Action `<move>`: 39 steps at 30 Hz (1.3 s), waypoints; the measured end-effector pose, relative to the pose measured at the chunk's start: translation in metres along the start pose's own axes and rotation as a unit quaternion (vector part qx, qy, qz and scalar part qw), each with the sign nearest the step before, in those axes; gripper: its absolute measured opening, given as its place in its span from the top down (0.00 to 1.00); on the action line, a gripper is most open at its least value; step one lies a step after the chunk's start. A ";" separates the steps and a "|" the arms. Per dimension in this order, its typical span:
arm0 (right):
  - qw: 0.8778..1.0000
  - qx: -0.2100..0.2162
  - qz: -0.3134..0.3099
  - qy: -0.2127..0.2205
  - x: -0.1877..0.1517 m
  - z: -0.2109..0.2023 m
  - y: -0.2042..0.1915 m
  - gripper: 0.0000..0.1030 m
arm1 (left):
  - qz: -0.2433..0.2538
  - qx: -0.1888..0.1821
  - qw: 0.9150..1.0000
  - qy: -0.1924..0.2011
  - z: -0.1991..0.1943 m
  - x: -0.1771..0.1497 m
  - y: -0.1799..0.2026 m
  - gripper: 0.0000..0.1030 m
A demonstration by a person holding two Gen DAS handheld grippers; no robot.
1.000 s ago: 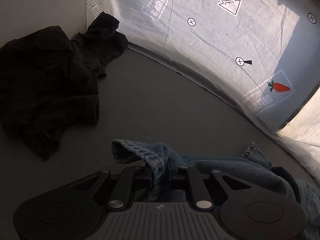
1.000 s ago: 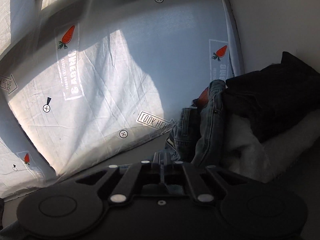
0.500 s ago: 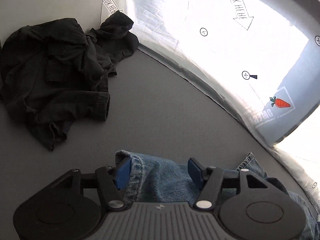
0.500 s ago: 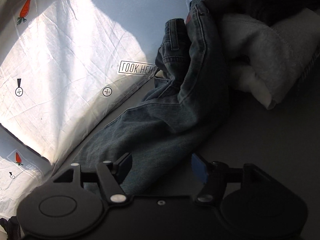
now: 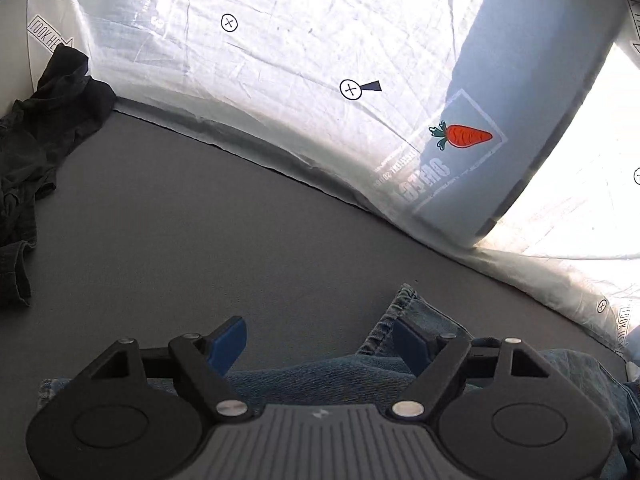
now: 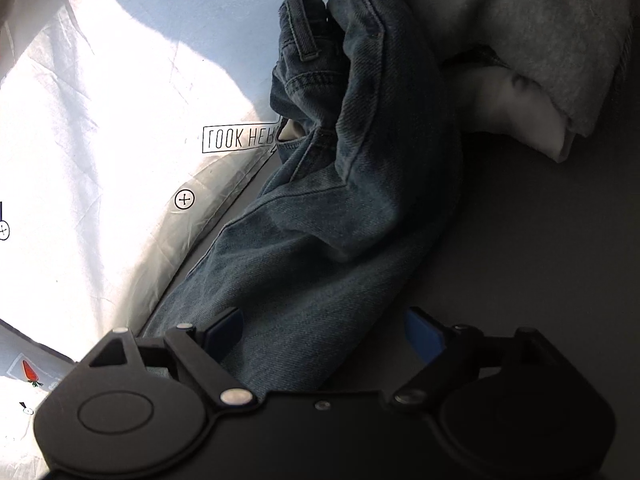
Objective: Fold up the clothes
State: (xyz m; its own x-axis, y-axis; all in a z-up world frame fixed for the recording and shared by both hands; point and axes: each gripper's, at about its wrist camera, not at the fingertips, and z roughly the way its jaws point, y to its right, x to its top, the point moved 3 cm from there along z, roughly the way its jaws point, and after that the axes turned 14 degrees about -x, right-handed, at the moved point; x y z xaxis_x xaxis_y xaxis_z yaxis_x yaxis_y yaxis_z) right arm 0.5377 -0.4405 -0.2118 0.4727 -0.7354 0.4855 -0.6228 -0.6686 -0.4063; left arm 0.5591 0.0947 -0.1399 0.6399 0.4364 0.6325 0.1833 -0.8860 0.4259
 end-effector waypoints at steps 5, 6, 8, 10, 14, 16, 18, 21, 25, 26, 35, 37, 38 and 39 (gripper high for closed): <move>1.000 -0.016 0.011 0.008 0.002 0.008 -0.002 0.14 | 0.036 -0.027 0.997 -0.057 0.071 0.000 0.026 0.21; 1.000 -0.019 0.013 0.009 0.003 0.009 -0.002 0.14 | 0.042 -0.029 0.996 -0.068 0.081 -0.001 0.029 0.21; 1.000 -0.017 0.020 0.012 0.003 0.009 0.000 0.14 | 0.055 -0.034 0.994 -0.090 0.101 -0.005 0.033 0.22; 1.000 -0.015 0.022 0.012 0.001 0.008 0.001 0.14 | 0.069 -0.038 0.991 -0.110 0.118 -0.007 0.038 0.24; 1.000 -0.011 0.017 0.013 -0.005 0.003 0.001 0.14 | 0.077 -0.051 0.989 -0.111 0.112 -0.005 0.050 0.89; 1.000 -0.014 0.019 0.015 -0.010 -0.001 0.001 0.14 | 0.053 -0.069 0.993 -0.083 0.092 0.003 0.052 0.90; 0.999 -0.017 0.026 0.014 -0.015 -0.007 0.003 0.14 | 0.038 -0.091 0.994 -0.053 0.066 0.010 0.058 0.91; 0.999 -0.009 0.051 0.011 -0.025 -0.023 0.010 0.14 | 0.023 -0.111 0.994 -0.005 0.018 0.018 0.069 0.92; 0.997 0.005 0.073 0.013 -0.038 -0.051 0.021 0.14 | -0.024 -0.137 0.988 0.067 -0.061 0.029 0.062 0.92; 0.997 0.007 0.074 0.014 -0.042 -0.059 0.025 0.14 | -0.038 -0.140 0.985 0.088 -0.083 0.031 0.056 0.92; 0.996 0.016 0.081 0.016 -0.083 -0.125 0.061 0.14 | -0.106 -0.088 0.969 0.203 -0.265 -0.004 -0.023 0.93; 0.996 0.017 0.083 0.014 -0.092 -0.135 0.066 0.14 | -0.115 -0.068 0.969 0.207 -0.291 -0.024 -0.040 0.93; 0.996 0.017 0.083 0.014 -0.097 -0.140 0.069 0.14 | -0.124 -0.058 0.969 0.205 -0.300 -0.036 -0.050 0.93; 0.996 0.016 0.084 0.013 -0.102 -0.144 0.071 0.14 | -0.143 -0.048 0.970 0.191 -0.299 -0.052 -0.060 0.92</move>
State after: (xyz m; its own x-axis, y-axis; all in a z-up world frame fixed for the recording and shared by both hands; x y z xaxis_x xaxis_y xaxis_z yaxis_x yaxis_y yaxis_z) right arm 0.3554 -0.3968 -0.1784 0.3472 -0.8339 0.4289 -0.6706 -0.5405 -0.5081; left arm 0.2915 0.1721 -0.0048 0.2473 0.7045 0.6652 0.2309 -0.7096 0.6657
